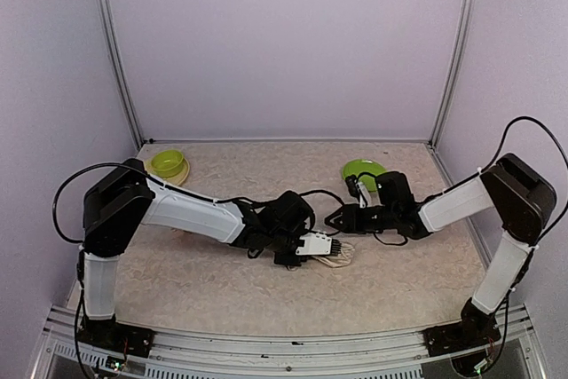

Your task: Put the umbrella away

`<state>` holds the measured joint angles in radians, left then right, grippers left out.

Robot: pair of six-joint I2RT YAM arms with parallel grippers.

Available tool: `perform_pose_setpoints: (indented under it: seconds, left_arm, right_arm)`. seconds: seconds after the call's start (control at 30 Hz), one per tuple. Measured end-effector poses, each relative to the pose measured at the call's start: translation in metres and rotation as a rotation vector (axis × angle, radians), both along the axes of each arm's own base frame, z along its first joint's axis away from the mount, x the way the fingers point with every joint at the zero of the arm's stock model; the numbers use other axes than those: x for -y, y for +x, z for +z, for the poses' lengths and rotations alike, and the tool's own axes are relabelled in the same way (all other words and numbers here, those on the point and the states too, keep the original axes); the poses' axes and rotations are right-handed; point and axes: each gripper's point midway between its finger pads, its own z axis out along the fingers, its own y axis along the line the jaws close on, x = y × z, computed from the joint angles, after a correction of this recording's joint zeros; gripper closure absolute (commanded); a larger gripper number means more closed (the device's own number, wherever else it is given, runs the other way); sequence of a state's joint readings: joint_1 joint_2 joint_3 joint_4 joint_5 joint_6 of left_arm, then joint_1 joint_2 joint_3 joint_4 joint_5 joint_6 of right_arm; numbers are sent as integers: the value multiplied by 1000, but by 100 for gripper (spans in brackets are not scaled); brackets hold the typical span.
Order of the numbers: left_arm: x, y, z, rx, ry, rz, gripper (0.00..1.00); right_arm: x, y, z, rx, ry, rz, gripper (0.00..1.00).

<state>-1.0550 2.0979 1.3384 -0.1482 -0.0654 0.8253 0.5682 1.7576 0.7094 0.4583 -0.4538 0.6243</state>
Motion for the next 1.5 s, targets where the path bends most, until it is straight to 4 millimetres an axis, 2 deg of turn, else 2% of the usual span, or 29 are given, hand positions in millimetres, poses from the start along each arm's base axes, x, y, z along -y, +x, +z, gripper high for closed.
perform_pose_setpoints:
  seconds: [0.2,0.3,0.37,0.47,0.57,0.63,0.73,0.8,0.9,1.03,1.17,1.3,1.43,1.5]
  left_arm:
    - [-31,-8,6,-56,-23,85,100]
    - [-43,0,17,-119,-62,186,100]
    - [-51,8,34,-170,-106,256,100]
    - [-62,17,83,-230,-223,329,100]
    - [-66,16,153,-282,-392,324,100]
    - [-70,10,199,-297,-501,282,100]
    - [-78,-15,261,-334,-642,158,100]
    - [-83,-36,287,-349,-697,64,100]
    - [-89,-65,307,-380,-734,-62,100]
    - [-93,-90,315,-410,-743,-204,100]
    - [-95,-102,301,-409,-694,-291,100]
    - [-80,-109,270,-264,-555,-280,100]
    - [-58,-155,225,-17,-323,-367,100]
    - [-55,-160,205,118,-202,-381,100]
  right_arm:
    - [44,25,49,130,-10,-105,52]
    - [54,26,75,233,-18,-70,52]
    - [55,20,90,310,-28,-14,51]
    - [49,5,109,422,-37,102,50]
    - [44,-10,133,549,-27,204,50]
    - [40,-22,149,636,-2,276,50]
    - [26,-41,168,750,48,385,50]
    - [9,-59,172,799,77,475,49]
    - [-28,-94,183,876,136,643,47]
    - [-57,-126,204,967,220,777,46]
    - [-60,-131,211,1012,245,805,47]
    - [-57,-122,207,1044,171,756,45]
    - [-33,-116,201,1104,25,626,47]
    - [-19,-111,203,1152,-49,552,47]
